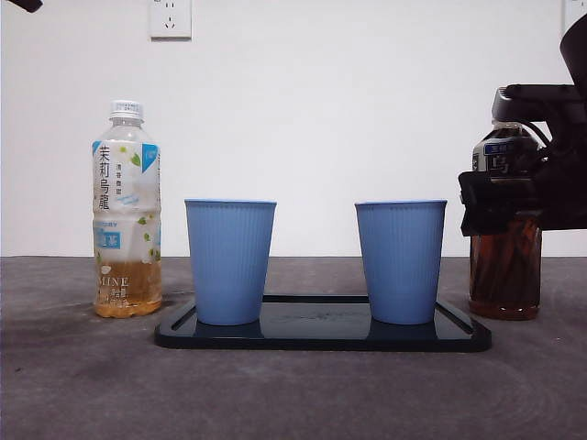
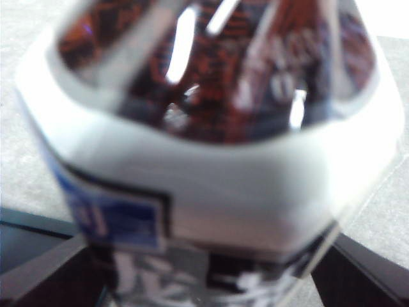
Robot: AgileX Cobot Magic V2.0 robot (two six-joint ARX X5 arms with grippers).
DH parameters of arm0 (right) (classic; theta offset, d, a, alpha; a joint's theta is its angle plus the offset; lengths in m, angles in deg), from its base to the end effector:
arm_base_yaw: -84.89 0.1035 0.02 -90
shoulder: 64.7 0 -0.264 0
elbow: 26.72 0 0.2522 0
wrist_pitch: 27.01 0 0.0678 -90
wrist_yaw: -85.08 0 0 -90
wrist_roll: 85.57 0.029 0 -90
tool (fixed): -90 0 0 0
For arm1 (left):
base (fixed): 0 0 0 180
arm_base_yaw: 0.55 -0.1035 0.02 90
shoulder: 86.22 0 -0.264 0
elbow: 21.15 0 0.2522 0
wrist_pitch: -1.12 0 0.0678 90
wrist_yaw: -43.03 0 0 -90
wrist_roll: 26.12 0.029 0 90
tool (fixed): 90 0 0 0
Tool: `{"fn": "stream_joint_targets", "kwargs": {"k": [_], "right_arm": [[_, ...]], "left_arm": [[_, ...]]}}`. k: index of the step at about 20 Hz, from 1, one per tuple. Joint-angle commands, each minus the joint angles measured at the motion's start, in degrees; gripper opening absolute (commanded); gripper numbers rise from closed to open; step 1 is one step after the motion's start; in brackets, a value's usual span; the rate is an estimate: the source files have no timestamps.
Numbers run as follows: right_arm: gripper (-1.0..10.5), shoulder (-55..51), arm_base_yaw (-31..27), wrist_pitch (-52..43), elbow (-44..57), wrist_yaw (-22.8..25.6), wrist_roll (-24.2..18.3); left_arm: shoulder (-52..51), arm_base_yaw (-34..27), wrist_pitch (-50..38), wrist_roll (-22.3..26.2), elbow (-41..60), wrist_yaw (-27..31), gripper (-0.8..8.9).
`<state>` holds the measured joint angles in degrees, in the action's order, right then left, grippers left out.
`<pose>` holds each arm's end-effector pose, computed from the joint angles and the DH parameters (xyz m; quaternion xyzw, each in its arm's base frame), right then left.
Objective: Pour the drink into the cup
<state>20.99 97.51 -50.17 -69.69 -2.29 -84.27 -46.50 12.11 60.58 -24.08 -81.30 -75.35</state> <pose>0.2702 0.0591 0.1633 -0.0114 0.1693 0.0839 0.9819 0.1197 -0.0410 0.3015 -0.0300 0.3250 -0.3362 0.8834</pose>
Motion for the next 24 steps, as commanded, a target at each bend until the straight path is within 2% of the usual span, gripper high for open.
{"fn": "stream_joint_targets", "kwargs": {"k": [1, 8, 11, 15, 20, 22, 24], "right_arm": [[4.4, -1.3, 0.0, 0.6, -0.8, 0.0, -0.4], [4.4, -9.2, 0.0, 11.3, -0.8, 0.3, -0.2], [4.4, -13.3, 0.3, 18.1, -0.8, 0.2, 0.3], [4.4, -21.5, 0.6, 29.5, -0.8, -0.6, 5.1], [4.4, -35.5, 4.2, 45.9, -0.8, -1.2, 8.7], [4.4, -41.4, 6.3, 50.5, -0.8, -1.4, 10.5], [4.4, -47.7, 8.7, 54.4, -0.8, -1.4, 12.5]], "left_arm": [[0.3, 0.2, -0.3, 0.3, -1.1, 0.1, 5.01], [0.3, 0.2, -0.5, 0.3, -1.1, 0.1, 5.01], [0.3, 0.2, -0.7, 0.5, -1.1, 2.3, 5.03], [0.3, 0.2, -1.7, 0.5, -1.0, 5.0, 5.34], [1.2, 0.2, -9.6, -0.2, 2.2, 6.6, 5.43], [2.5, 0.2, -14.0, -1.2, 4.6, 8.0, 5.91], [4.6, 0.2, -19.2, -3.0, 7.6, 8.1, 6.01]]}}
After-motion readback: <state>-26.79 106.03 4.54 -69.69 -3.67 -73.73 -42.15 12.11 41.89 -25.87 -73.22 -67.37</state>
